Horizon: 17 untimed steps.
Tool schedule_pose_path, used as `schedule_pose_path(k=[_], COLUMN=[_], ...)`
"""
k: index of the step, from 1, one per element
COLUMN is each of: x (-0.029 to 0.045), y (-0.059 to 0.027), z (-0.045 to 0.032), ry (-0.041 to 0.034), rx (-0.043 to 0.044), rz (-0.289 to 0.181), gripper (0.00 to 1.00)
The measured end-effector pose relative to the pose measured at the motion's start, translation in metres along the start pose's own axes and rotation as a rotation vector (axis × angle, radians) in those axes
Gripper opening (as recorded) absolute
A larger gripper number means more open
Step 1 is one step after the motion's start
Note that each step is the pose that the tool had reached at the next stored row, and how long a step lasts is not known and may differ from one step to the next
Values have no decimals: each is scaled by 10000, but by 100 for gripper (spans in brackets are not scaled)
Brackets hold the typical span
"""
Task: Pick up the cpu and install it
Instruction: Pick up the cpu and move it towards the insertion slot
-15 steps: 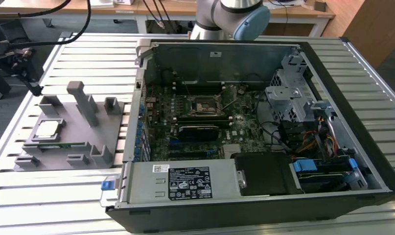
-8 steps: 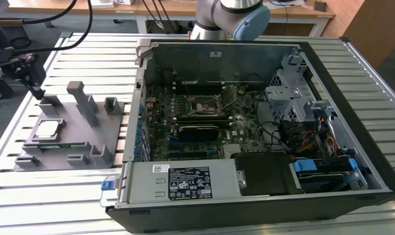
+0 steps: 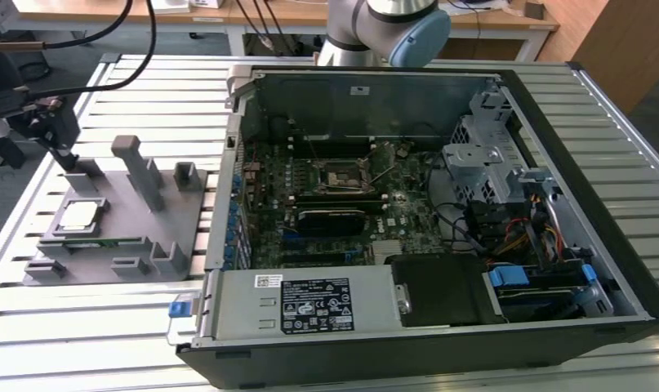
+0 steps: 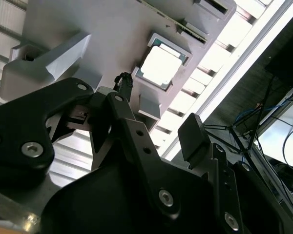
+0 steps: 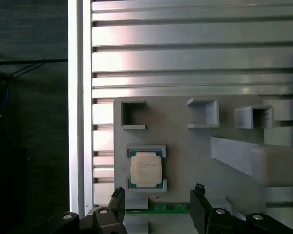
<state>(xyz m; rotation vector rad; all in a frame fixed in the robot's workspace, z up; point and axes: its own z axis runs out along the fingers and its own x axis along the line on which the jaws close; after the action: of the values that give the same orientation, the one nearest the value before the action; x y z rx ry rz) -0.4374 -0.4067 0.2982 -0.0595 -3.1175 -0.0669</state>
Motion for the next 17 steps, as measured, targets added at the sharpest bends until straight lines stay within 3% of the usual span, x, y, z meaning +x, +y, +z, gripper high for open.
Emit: schedule_pose_path(k=[13, 17], x=[-4, -5], y=[-22, -46], z=[147, 206], ry=[44, 101], rx=[2, 6], rz=[1, -49], gripper=[65, 65])
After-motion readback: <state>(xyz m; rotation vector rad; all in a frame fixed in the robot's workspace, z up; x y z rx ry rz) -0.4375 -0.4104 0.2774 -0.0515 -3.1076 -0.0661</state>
